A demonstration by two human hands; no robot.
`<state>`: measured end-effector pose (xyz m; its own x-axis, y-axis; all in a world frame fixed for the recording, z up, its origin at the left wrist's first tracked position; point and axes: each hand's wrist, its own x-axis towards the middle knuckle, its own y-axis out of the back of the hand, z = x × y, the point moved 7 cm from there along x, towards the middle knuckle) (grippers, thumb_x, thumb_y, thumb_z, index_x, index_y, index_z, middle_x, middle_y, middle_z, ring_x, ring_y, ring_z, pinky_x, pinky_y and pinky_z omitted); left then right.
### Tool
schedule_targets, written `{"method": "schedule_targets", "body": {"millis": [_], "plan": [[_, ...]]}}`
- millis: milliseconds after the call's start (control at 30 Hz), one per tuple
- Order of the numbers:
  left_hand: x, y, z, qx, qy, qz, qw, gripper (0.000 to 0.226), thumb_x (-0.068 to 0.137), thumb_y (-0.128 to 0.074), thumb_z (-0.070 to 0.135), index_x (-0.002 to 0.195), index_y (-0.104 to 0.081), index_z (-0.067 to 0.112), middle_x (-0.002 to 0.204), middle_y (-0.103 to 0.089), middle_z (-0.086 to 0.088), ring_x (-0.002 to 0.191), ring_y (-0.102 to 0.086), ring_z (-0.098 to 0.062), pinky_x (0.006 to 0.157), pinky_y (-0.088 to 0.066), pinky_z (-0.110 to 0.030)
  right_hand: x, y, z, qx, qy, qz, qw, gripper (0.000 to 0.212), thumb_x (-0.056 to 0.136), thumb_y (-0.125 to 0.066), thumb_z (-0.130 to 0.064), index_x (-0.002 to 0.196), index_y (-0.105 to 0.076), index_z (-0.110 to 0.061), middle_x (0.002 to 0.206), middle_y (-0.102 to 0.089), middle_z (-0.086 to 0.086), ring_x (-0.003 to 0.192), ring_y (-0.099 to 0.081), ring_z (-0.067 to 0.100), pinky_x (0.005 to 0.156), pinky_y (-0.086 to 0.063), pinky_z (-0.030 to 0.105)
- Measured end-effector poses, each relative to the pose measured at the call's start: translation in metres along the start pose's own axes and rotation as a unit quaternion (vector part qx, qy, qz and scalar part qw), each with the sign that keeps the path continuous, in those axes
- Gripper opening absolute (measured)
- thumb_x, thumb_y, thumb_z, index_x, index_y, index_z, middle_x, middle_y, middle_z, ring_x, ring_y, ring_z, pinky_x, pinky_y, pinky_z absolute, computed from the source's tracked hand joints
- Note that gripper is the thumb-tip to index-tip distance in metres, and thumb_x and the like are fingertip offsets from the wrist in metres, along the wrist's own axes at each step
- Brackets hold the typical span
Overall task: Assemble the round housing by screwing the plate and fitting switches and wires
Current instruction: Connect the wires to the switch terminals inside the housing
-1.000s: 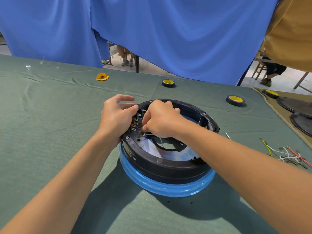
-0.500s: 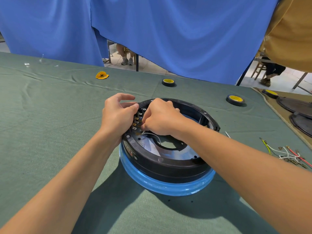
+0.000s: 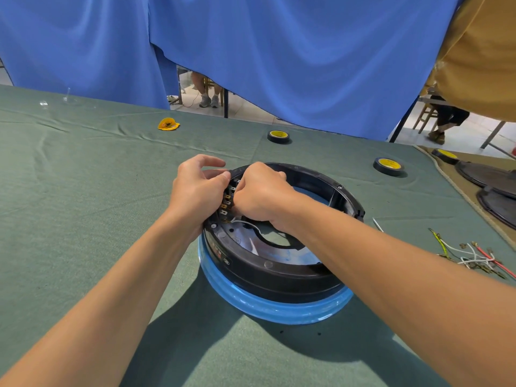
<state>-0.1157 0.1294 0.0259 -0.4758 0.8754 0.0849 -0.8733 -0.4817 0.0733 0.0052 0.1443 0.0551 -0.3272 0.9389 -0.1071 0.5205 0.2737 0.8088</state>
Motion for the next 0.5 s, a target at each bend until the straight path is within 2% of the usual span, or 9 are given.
{"method": "schedule_targets", "body": {"millis": [100,200,300,400,500], "plan": [[0.000,-0.001,0.000,-0.006,0.010,-0.007,1.000,0.016,0.093,-0.062,0.007,0.103,-0.064,0.019,0.106,-0.072,-0.006,0.091,-0.071,-0.026,0.079,-0.060,-0.046,-0.001,0.000,-0.002,0.007,-0.004,0.007,1.000,0.025,0.088,-0.054,-0.013,0.112,-0.062,-0.012,0.102,-0.043,0.009,0.113,-0.036,0.029,0.087,-0.044,0.041],[0.001,-0.001,-0.001,-0.017,0.016,-0.008,1.000,0.017,0.094,-0.061,0.005,0.108,-0.064,0.015,0.107,-0.072,-0.006,0.090,-0.071,-0.026,0.075,-0.060,-0.043,0.000,-0.001,-0.001,0.016,-0.008,0.009,1.000,0.026,0.088,-0.054,-0.012,0.113,-0.062,-0.011,0.109,-0.049,0.011,0.115,-0.037,0.029,0.095,-0.044,0.044],[0.001,-0.001,-0.001,-0.015,0.013,-0.003,1.000,0.018,0.094,-0.062,0.006,0.110,-0.064,0.014,0.107,-0.071,-0.006,0.090,-0.071,-0.026,0.073,-0.059,-0.041,0.000,-0.001,-0.001,0.018,-0.002,0.003,1.000,0.025,0.088,-0.056,-0.013,0.112,-0.064,-0.010,0.116,-0.054,0.013,0.117,-0.041,0.031,0.098,-0.045,0.046],[-0.001,0.000,-0.002,-0.019,0.009,0.003,1.000,0.019,0.093,-0.063,0.006,0.110,-0.064,0.015,0.104,-0.072,-0.006,0.086,-0.071,-0.025,0.069,-0.058,-0.039,-0.001,-0.002,-0.001,-0.008,0.029,-0.014,0.999,0.019,0.089,-0.060,-0.014,0.103,-0.072,-0.017,0.114,-0.061,0.010,0.120,-0.043,0.031,0.102,-0.042,0.047],[-0.001,0.001,-0.003,-0.032,0.011,0.005,0.999,0.019,0.092,-0.064,0.006,0.108,-0.064,0.015,0.099,-0.074,-0.006,0.078,-0.072,-0.023,0.063,-0.058,-0.036,-0.002,0.012,0.008,0.018,0.030,0.023,0.999,0.017,0.088,-0.064,-0.013,0.089,-0.073,-0.028,0.110,-0.066,0.005,0.117,-0.051,0.030,0.101,-0.043,0.047]]}}
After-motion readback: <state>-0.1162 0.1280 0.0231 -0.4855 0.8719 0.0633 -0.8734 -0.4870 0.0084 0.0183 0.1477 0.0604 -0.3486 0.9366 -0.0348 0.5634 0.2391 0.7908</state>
